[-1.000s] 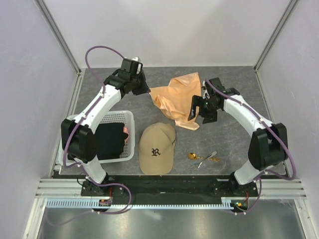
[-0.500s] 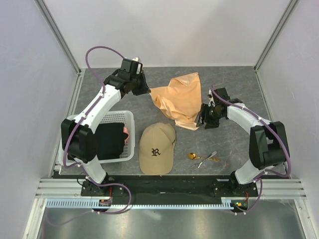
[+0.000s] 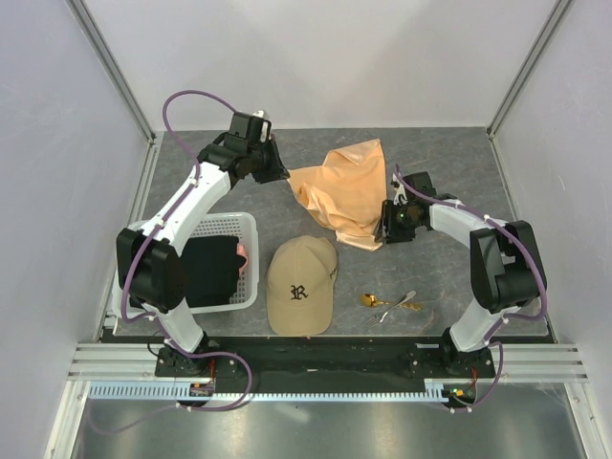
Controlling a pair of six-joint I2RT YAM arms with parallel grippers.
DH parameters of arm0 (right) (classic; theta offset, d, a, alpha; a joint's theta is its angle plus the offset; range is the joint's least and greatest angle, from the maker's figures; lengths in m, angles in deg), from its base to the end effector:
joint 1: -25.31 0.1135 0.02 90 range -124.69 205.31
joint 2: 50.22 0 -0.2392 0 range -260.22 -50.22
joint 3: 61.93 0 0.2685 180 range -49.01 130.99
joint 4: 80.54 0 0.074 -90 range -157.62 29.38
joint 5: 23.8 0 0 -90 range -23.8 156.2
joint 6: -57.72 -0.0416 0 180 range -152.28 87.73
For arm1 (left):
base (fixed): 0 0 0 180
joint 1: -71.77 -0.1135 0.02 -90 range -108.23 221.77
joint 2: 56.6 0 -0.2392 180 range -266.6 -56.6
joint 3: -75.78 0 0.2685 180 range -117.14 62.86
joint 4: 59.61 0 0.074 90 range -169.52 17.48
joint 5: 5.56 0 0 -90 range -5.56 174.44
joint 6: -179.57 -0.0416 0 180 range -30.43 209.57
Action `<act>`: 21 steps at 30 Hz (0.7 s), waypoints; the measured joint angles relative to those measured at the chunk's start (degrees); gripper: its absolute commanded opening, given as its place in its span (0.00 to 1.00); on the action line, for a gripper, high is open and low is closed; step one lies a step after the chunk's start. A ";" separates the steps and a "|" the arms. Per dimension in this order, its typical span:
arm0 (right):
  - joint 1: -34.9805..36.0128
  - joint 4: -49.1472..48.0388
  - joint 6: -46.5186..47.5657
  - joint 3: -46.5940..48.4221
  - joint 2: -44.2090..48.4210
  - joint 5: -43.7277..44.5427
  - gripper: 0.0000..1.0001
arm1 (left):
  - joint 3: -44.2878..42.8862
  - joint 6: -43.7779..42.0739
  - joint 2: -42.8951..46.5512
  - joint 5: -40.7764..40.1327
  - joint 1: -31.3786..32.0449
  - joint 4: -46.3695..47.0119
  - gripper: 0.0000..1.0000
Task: Fold the napkin into a case and place the utensils inside
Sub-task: Pick up the crumpled napkin from the center of the board.
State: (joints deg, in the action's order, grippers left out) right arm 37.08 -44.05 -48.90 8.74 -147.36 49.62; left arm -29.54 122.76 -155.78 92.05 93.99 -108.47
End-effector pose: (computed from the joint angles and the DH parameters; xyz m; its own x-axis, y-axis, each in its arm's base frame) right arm 0.3322 0.0814 0.1297 -0.9278 0.0867 -0.3629 -0.0596 0.9257 0.3736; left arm 0.3773 -0.1601 0.3002 -0.7801 -0.2675 -0.5656 0.0453 0.8775 -0.4774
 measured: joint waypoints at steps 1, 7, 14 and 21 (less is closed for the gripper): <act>0.00 -0.22 0.13 0.00 -0.31 -0.20 0.48 | 0.00 0.00 0.00 0.02 -0.02 -0.02 0.02; 0.00 -1.36 0.63 -0.20 -1.20 -1.73 0.34 | 0.00 0.04 0.00 0.04 -0.02 -0.11 0.02; 0.02 -3.04 0.42 -0.76 -1.18 -5.31 0.29 | -0.11 1.31 0.00 0.26 -0.92 -0.31 0.02; 0.55 -3.87 -0.11 -2.38 -1.18 -7.19 0.23 | -0.85 2.82 0.00 0.76 -1.86 -0.39 0.02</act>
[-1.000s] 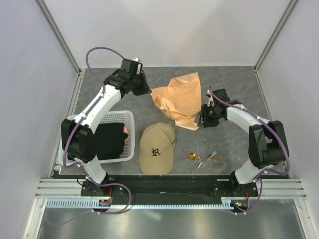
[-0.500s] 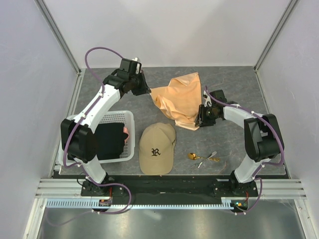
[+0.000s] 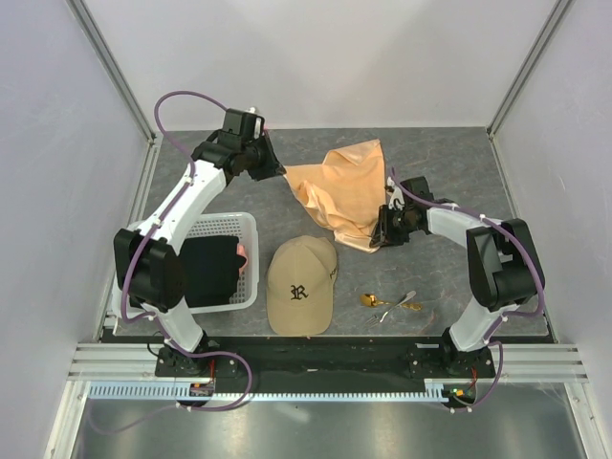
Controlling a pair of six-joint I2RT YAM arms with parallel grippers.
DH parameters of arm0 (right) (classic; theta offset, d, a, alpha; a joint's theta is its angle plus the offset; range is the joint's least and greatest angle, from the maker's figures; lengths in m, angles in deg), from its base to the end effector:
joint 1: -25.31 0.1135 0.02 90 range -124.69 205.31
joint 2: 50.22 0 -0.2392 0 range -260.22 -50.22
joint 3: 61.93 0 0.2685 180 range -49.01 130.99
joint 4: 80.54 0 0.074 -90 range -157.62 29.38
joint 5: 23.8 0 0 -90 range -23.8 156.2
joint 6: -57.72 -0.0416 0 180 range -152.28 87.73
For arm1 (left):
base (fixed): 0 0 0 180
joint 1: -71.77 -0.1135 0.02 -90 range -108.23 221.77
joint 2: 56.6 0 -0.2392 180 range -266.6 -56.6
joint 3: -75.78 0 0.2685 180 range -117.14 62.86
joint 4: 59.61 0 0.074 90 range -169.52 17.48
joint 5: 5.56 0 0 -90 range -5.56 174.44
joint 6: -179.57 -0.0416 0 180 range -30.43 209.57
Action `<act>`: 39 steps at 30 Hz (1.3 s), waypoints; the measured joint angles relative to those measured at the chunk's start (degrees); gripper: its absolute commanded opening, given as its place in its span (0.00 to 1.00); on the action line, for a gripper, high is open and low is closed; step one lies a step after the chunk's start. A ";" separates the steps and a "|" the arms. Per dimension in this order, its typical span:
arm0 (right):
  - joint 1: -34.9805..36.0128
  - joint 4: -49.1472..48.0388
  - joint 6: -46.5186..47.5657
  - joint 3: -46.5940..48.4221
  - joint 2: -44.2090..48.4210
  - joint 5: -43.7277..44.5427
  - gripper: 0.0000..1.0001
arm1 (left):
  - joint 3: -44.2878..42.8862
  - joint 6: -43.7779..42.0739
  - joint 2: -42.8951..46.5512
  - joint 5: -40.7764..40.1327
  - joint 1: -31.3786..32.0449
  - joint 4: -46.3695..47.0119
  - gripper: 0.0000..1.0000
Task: Fold the napkin into a case and place the utensils inside
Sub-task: Pick up the crumpled napkin from the center of the board.
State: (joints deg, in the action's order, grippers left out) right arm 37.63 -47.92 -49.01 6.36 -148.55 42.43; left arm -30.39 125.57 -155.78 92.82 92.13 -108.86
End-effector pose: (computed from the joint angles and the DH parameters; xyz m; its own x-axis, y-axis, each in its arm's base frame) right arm 0.3272 0.0886 0.1162 -0.9394 0.0645 -0.3368 -0.1104 0.8730 0.4751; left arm 0.3822 -0.1483 0.3049 -0.7718 -0.3338 -0.5411 -0.0103 0.8575 -0.5143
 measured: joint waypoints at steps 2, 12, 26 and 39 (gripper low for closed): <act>0.17 -0.02 -0.02 -0.39 0.00 0.00 0.00 | -0.17 0.20 0.00 0.35 -0.02 -0.02 0.02; 0.31 12.13 -1.31 5.84 5.95 14.32 0.00 | -3.30 2.93 0.04 0.85 -1.86 -0.07 0.02; 0.31 21.09 5.01 29.16 32.37 43.89 0.00 | -4.52 8.09 9.49 4.72 -4.79 24.22 0.02; 0.31 17.33 12.15 48.06 48.00 52.81 0.00 | 1.81 5.84 32.13 9.75 7.82 41.64 0.02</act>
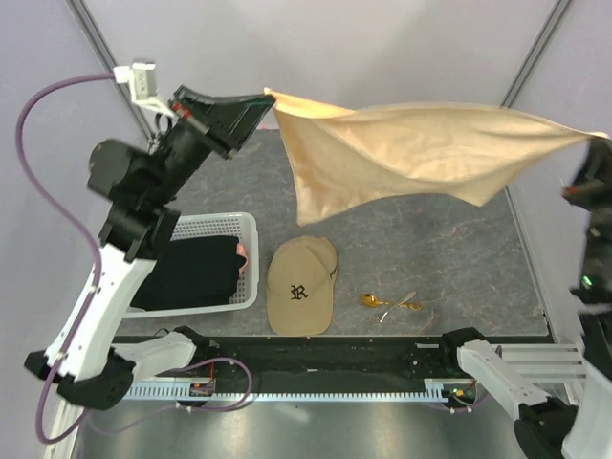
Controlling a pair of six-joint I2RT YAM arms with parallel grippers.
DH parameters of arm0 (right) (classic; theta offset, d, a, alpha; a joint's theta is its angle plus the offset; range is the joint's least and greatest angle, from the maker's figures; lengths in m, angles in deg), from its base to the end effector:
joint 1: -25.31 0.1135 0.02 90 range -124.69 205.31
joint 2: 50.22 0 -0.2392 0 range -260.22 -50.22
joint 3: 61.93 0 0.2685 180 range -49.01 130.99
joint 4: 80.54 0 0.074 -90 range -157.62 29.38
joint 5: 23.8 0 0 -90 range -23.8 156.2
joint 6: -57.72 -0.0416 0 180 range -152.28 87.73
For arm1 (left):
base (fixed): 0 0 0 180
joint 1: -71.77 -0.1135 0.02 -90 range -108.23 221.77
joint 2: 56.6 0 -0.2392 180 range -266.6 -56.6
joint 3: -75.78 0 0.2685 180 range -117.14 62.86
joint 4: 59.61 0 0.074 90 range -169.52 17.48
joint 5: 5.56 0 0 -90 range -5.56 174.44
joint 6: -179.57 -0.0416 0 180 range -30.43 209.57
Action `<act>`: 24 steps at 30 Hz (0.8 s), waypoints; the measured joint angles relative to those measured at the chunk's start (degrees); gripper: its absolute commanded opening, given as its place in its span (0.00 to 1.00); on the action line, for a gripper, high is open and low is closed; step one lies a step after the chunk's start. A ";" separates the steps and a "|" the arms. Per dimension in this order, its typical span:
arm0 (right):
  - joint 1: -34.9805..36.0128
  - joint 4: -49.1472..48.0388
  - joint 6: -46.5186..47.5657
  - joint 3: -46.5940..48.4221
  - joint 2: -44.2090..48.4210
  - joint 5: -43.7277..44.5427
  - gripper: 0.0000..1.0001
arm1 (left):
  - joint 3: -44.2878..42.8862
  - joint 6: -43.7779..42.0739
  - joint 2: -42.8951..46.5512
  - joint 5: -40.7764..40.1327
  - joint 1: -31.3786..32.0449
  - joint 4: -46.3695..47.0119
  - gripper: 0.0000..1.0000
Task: Fold the napkin into a case and place the utensils inside
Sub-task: Pick up the crumpled napkin from the center of the board, then flatten out the crumpled napkin at the center of the board.
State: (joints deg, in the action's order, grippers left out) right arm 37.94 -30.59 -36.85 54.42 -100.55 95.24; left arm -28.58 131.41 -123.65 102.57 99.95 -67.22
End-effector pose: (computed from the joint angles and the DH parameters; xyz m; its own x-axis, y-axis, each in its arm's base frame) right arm 0.0849 -0.0017 0.5735 0.2903 0.1364 -0.9472 0.2416 0.9473 0.2105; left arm 0.2045 -0.1242 0.5528 -0.1329 -0.6480 -0.7500 0.8032 0.3729 -0.4646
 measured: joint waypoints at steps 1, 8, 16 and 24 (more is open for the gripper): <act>0.00 -0.33 0.44 1.40 1.68 0.00 0.00 | 1.31 -0.37 2.12 0.00 1.14 0.52 0.02; 0.02 -6.75 2.03 0.20 9.44 0.28 0.00 | 7.21 -1.01 6.43 0.02 3.17 7.08 0.02; -0.07 -17.44 7.45 -19.19 2.08 10.88 0.00 | 8.31 -1.01 -11.63 -1.73 3.08 15.02 0.02; -7.10 -35.69 15.47 -31.41 -22.73 15.63 0.00 | -1.46 0.04 -46.88 -3.10 2.84 21.07 0.02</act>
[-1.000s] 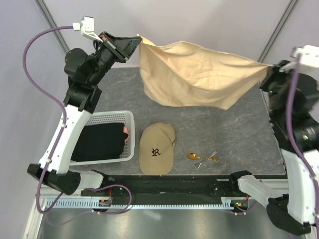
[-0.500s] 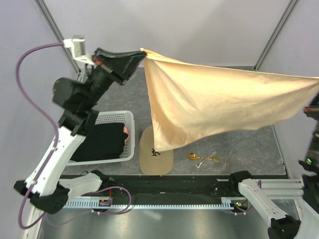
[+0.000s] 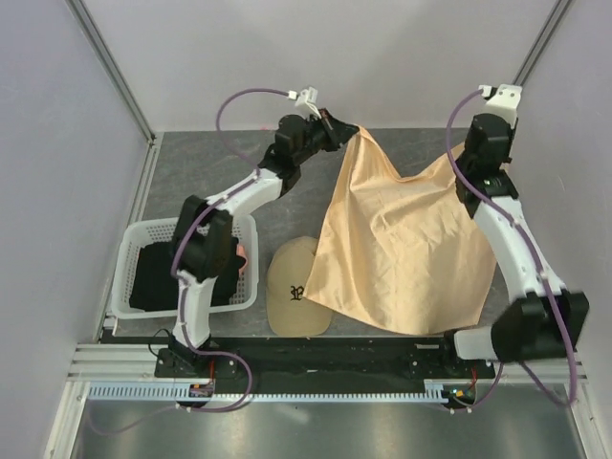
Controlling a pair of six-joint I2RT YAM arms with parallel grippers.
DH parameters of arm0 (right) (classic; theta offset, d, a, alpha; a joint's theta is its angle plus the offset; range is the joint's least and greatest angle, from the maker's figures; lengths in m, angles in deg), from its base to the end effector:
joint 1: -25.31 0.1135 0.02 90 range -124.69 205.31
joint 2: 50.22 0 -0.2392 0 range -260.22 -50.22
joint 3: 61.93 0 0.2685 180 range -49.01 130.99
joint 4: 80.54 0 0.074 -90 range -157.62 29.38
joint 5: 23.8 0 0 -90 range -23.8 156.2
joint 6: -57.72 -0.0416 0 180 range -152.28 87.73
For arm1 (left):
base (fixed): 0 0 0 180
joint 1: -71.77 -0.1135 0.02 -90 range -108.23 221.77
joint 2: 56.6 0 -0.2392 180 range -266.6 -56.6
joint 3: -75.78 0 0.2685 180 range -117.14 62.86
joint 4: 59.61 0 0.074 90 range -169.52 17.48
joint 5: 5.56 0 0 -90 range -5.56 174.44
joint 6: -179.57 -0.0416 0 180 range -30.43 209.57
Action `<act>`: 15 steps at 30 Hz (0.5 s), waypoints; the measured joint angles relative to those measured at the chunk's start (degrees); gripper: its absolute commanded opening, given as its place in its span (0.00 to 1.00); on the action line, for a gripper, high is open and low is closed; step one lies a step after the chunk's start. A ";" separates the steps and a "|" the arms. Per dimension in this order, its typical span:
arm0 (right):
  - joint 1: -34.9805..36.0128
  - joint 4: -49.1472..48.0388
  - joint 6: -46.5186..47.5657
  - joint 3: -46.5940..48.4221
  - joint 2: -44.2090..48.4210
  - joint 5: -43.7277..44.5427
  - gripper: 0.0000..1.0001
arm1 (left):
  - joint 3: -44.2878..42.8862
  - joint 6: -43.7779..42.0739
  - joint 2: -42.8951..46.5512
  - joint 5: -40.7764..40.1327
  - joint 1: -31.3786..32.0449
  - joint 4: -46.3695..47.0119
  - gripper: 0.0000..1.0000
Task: Fold the napkin into a case and place the utensils inside
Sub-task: Flatten out the crumpled napkin at the center of the board.
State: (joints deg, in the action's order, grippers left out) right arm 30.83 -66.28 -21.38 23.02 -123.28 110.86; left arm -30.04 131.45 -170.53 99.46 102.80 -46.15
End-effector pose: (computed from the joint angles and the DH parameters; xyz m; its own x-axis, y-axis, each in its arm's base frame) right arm 0.3179 0.0013 0.3934 -0.1597 -0.1506 -0.9756 0.6115 0.7608 -0.2175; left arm 0.4199 -0.2652 0.3049 -0.4205 -0.4995 -0.7574 0.5886 0.4851 -0.6467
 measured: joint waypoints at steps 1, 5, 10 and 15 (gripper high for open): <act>-1.22 -1.33 0.04 0.11 -3.04 -0.33 0.00 | -2.56 0.74 -4.55 0.00 -0.07 0.66 0.02; -8.13 -4.68 -0.02 2.23 -18.67 -2.64 0.00 | -13.49 3.54 -20.28 -0.63 -0.52 0.92 0.02; -11.17 -5.81 0.07 9.33 -33.22 -5.29 0.00 | -20.76 6.27 -29.73 -4.22 -1.25 1.53 0.02; -11.34 -6.25 -1.75 19.98 -43.15 -7.23 0.00 | -26.12 9.16 -33.73 -6.93 -2.86 3.58 0.02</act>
State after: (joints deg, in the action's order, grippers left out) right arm 19.49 -72.53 -23.13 42.99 -166.42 103.63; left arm -56.16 140.61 -204.25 92.54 99.93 -42.57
